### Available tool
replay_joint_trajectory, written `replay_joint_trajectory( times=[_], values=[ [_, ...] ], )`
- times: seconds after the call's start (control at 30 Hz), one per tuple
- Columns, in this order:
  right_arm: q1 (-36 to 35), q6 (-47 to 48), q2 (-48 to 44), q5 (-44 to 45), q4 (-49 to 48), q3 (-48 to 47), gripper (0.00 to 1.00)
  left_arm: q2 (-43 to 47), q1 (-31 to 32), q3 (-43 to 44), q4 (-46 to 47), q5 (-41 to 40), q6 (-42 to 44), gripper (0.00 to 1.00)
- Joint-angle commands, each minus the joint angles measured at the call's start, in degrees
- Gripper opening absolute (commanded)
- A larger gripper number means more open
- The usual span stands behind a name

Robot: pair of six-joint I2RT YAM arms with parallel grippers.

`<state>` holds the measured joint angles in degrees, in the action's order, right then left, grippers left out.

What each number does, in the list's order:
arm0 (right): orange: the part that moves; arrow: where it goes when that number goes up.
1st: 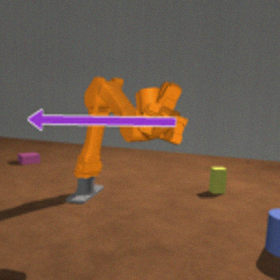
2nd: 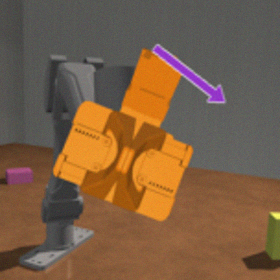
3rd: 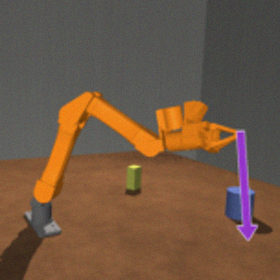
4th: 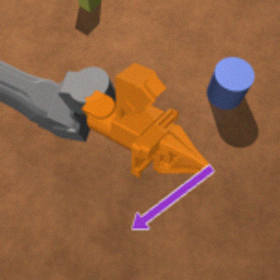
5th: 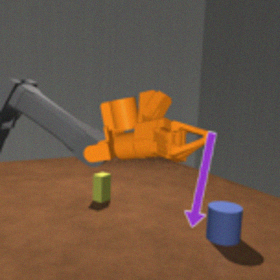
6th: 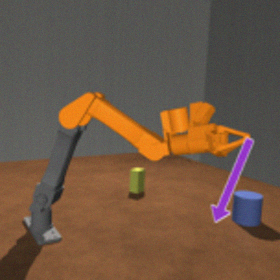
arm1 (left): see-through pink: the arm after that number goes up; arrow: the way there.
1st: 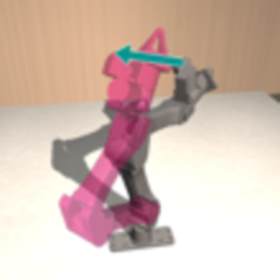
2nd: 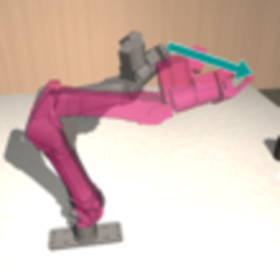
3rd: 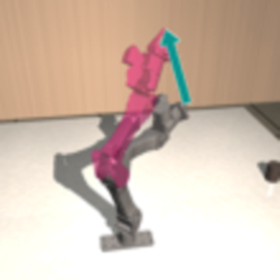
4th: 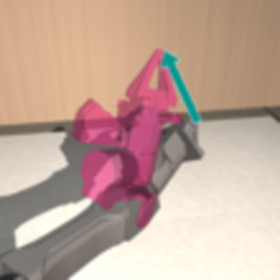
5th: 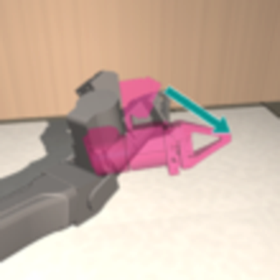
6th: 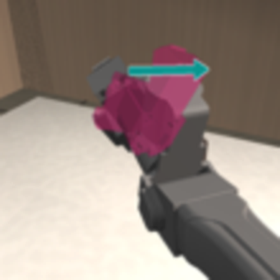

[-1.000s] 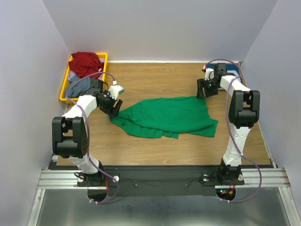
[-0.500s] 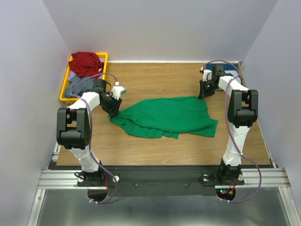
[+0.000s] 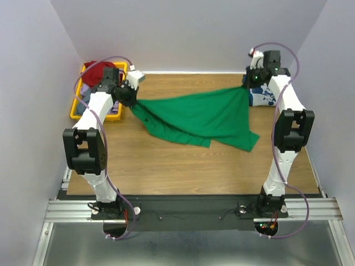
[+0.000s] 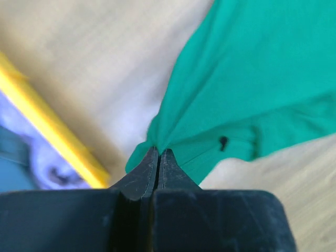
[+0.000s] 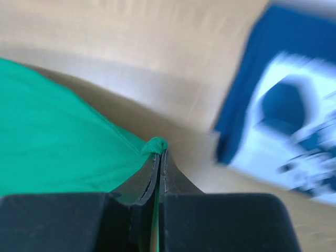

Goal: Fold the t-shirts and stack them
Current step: Flatten the tshirt out

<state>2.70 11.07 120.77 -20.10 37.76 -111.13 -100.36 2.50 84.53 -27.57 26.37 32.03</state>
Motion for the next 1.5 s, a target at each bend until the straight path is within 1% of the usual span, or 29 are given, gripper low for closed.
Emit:
replay_joint_trajectory(
  times=[0.0,0.17,0.2,0.3,0.37,0.4,0.43,0.5,0.6,0.63,0.67,0.7,0.77,0.8,0.83,0.87,0.9,0.93,0.97,1.0,1.03,1.07,1.1,1.13,1.2,1.27,1.37,1.43,1.47],
  values=[
    [2.04,-1.57,-2.21,2.43,-2.51,-10.75,0.01,-0.45,-0.48,8.62,4.62,-0.87,-3.64,0.00],
    [4.94,-5.35,1.39,3.13,-2.60,-30.58,0.00,-4.32,-0.39,26.27,6.13,-1.85,-7.06,0.00],
    [5.21,-5.27,0.96,3.66,-2.78,-32.29,0.00,-5.19,-0.39,31.95,5.95,-2.11,-8.20,0.00],
    [6.08,-4.57,-3.85,3.05,-4.44,-33.72,0.01,-4.68,-0.39,40.07,5.69,-0.62,-8.48,0.00],
    [6.61,-3.87,-8.07,1.39,-5.93,-31.18,0.01,-2.75,-0.39,40.45,6.56,-0.09,-7.69,0.00],
    [6.88,-3.34,-10.27,0.85,-7.68,-27.07,0.01,-0.04,-0.39,39.67,7.70,0.34,-7.08,0.00],
    [7.14,-2.47,-14.90,0.50,-8.31,-24.94,0.00,1.64,-0.39,36.61,7.97,0.87,-5.07,0.00],
    [7.32,0.87,-19.32,-0.55,-8.93,-19.85,0.01,7.15,-0.31,31.69,8.15,3.06,-1.73,0.00],
    [7.32,7.72,-29.95,-3.98,-9.28,-5.28,0.00,14.98,0.30,14.16,5.80,6.31,5.12,0.00],
    [7.32,9.57,-32.50,-4.51,-9.28,3.38,0.01,17.02,0.83,9.99,4.91,6.41,7.93,0.00],
    [7.32,13.33,-37.75,-5.64,-9.19,7.47,0.01,19.04,1.19,5.77,4.46,6.41,10.66,0.00],
    [7.32,15.62,-40.50,-6.61,-8.58,16.82,0.01,22.97,1.80,-2.97,3.07,7.02,12.95,0.00],
    [7.32,24.03,-46.91,-8.11,-7.97,25.92,0.01,26.69,2.94,-11.54,1.47,6.07,16.73,0.00],
    [7.32,25.65,-52.42,-8.12,-7.18,33.62,0.01,30.36,3.47,-19.33,0.25,5.80,18.66,0.00],
    [7.32,28.02,-55.44,-8.38,-5.52,33.70,0.01,32.05,4.08,-22.88,-0.89,5.88,19.99,0.00],
    [7.32,30.56,-57.73,-8.55,-3.76,39.79,0.01,33.63,4.87,-26.14,-2.04,5.97,21.13,0.01],
    [7.32,33.98,-62.45,-7.95,-0.87,42.46,0.01,36.95,5.58,-29.22,-2.66,5.97,21.14,0.05],
    [7.32,35.58,-64.50,-7.33,0.72,44.75,0.01,38.47,6.45,-34.12,-5.01,6.23,21.84,0.26],
    [7.32,39.25,-66.17,-6.19,2.91,48.86,0.06,39.96,8.64,-36.08,-6.77,5.98,22.72,0.38],
    [7.32,41.38,-68.02,-5.57,8.16,50.21,0.18,43.19,9.36,-37.76,-8.10,4.32,22.99,0.47],
    [7.32,42.71,-70.91,-4.44,9.95,51.53,0.56,44.97,9.45,-40.56,-9.50,3.61,22.21,0.59],
    [7.32,43.24,-72.42,-3.29,11.01,52.32,0.68,46.81,9.45,-41.54,-10.56,3.08,22.72,0.63],
    [7.32,44.64,-73.39,-1.80,13.37,52.77,0.74,50.05,9.45,-42.08,-11.88,2.20,23.94,0.67],
    [7.32,45.52,-74.35,-1.79,14.26,52.51,0.76,51.65,9.45,-42.43,-12.50,0.19,23.35,0.69],
    [7.32,45.36,-73.93,-2.14,14.80,50.76,0.87,54.20,9.45,-41.39,-13.12,-1.05,23.16,0.73],
    [7.32,43.70,-69.82,-2.93,14.89,49.26,0.87,53.95,9.45,-40.33,-13.03,-0.97,22.64,0.73],
    [7.32,40.10,-61.30,-5.38,14.54,47.85,0.86,49.92,9.45,-39.01,-8.48,-1.76,19.57,0.71],
    [7.32,38.07,-56.98,-8.11,14.45,47.24,0.81,45.35,9.36,-37.69,-4.01,-1.24,15.44,0.68],
    [7.32,35.45,-51.92,-9.68,14.45,46.28,0.79,43.60,9.45,-37.08,-2.59,-0.89,13.86,0.67]
  ],
)
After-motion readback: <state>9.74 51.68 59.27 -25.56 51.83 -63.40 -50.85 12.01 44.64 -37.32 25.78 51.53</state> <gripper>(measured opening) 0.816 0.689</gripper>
